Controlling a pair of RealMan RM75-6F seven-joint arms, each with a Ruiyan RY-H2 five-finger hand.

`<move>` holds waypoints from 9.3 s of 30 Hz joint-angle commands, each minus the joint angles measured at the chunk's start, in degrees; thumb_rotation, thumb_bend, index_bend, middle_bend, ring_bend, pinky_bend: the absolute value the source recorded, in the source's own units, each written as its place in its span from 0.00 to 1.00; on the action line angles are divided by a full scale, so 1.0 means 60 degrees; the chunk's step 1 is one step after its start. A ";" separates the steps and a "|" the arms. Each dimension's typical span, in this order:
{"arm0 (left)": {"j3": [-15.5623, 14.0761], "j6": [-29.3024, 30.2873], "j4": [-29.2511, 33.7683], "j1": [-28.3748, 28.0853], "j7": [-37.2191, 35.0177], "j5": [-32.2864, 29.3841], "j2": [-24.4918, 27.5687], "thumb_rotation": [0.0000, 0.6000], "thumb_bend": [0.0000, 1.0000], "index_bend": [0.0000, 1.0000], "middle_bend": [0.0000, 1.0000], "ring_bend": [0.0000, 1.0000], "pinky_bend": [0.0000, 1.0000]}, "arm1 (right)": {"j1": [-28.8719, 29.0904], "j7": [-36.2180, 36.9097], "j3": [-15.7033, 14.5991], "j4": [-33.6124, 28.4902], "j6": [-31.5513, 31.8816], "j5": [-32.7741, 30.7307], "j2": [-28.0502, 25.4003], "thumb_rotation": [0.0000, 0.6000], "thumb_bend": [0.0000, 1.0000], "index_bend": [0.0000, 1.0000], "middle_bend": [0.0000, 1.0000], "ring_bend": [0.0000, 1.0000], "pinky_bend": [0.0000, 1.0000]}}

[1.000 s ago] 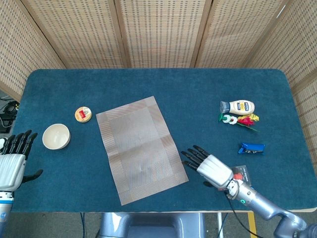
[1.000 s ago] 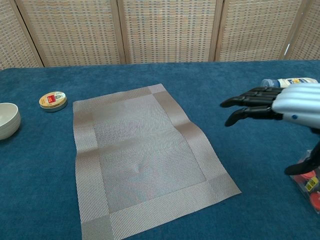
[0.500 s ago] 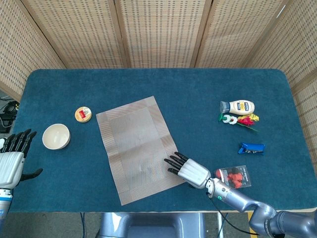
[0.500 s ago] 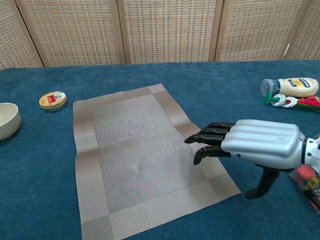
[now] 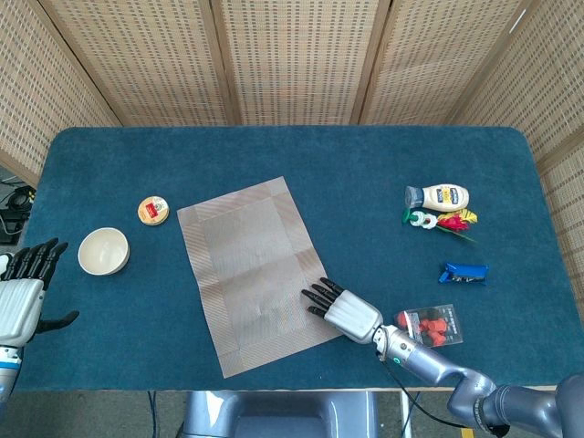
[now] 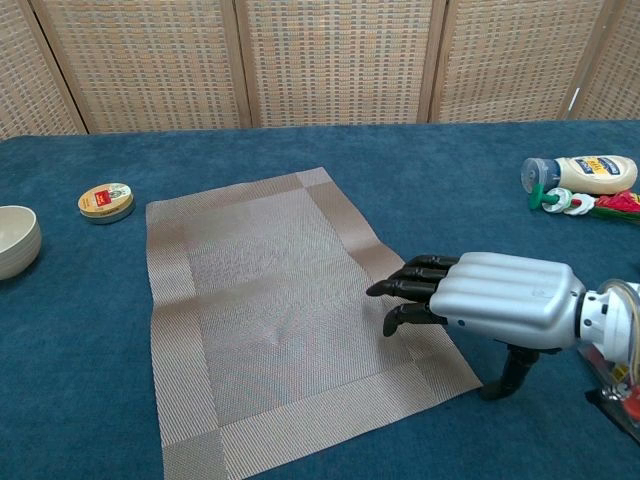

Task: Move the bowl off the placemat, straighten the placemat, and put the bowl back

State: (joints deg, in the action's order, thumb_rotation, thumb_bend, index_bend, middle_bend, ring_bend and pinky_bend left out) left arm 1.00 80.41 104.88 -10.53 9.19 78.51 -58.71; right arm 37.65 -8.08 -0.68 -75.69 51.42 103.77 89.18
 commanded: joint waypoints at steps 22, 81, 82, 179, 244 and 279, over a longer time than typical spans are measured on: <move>0.0070 -0.0426 0.0130 -0.0038 -0.0132 -0.0032 0.0146 1.00 0.00 0.00 0.00 0.00 0.00 | 0.0394 0.0108 -0.0040 0.0265 0.0555 -0.0365 0.0392 1.00 0.56 0.30 0.00 0.00 0.00; 0.0380 -0.1072 -0.0059 -0.0304 0.0510 -0.0949 -0.0192 1.00 0.00 0.00 0.00 0.00 0.00 | 0.3031 -0.1244 -0.0046 0.6620 0.2423 0.2392 -0.0556 1.00 0.43 0.68 0.07 0.00 0.00; 0.0393 -0.1075 -0.0066 -0.0309 0.0518 -0.0979 -0.0200 1.00 0.00 0.00 0.00 0.00 0.00 | 0.3066 -0.1141 -0.0051 0.6816 0.2420 0.2348 -0.0438 1.00 0.43 0.68 0.07 0.00 0.00; 0.0145 -0.4569 -0.9181 -0.6133 -0.1621 0.2869 -0.6959 1.00 0.01 0.11 0.00 0.00 0.00 | -0.4734 0.1767 0.0628 -0.1598 0.5883 -0.2861 -0.3243 1.00 0.00 0.01 0.00 0.00 0.00; -0.0393 -0.4135 -0.8945 -0.5970 -0.1626 0.2399 -0.7342 1.00 0.52 0.78 0.00 0.00 0.00 | -0.5064 0.2155 0.0672 -0.2030 0.6370 -0.1972 -0.3594 1.00 0.00 0.03 0.00 0.00 0.00; -0.2739 -0.2000 -0.5519 -0.5160 -0.0741 0.5473 -0.5284 1.00 0.53 0.79 0.00 0.00 0.00 | -0.5167 0.1721 0.0572 -0.2127 0.6520 -0.1626 -0.3448 1.00 0.00 0.03 0.00 0.00 0.00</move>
State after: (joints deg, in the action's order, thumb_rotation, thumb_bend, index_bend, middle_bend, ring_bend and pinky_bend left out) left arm -15.08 68.61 71.41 -41.33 4.34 110.83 -90.40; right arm 6.65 2.24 2.76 -88.44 90.54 94.01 68.48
